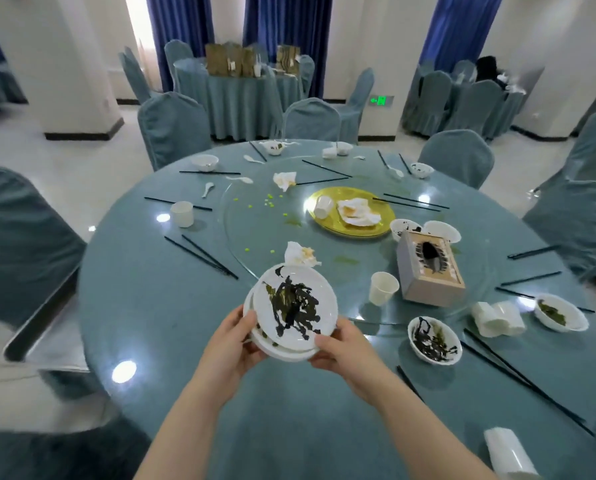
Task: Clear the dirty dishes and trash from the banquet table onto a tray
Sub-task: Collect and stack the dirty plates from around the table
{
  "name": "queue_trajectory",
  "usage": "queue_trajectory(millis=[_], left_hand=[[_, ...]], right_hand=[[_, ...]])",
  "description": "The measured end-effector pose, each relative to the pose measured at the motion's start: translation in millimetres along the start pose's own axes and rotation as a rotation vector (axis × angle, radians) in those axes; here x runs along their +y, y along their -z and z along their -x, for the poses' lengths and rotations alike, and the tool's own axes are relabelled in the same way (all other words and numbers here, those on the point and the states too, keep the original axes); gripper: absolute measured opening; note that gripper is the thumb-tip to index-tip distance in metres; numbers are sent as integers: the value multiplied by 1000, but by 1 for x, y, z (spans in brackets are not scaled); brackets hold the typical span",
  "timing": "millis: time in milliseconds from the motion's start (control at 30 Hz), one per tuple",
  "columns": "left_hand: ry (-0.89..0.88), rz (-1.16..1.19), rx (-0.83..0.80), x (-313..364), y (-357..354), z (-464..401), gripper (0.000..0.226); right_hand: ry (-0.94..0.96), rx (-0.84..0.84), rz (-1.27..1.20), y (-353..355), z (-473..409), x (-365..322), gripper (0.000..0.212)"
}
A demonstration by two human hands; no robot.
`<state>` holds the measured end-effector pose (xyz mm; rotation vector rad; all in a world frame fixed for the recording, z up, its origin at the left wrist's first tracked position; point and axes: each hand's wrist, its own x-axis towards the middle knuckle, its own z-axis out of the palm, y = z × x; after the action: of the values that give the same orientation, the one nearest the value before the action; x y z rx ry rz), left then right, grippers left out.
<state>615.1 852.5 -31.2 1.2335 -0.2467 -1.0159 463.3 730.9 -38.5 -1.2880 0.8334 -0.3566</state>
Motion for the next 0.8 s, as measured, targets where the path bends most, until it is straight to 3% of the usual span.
queue_trajectory(millis=[333,600,800], left_hand=[[-10,-53,248,1,41,1,38],[28,50,487,-19,69,13,41],[59,157,655,-37,101,15,33]], right_hand=[[-29,-201,42,-41,-60,14,63],[-247,-250,-15,-70,-91,39,39],[-195,-227,255,-82,-113,56,32]])
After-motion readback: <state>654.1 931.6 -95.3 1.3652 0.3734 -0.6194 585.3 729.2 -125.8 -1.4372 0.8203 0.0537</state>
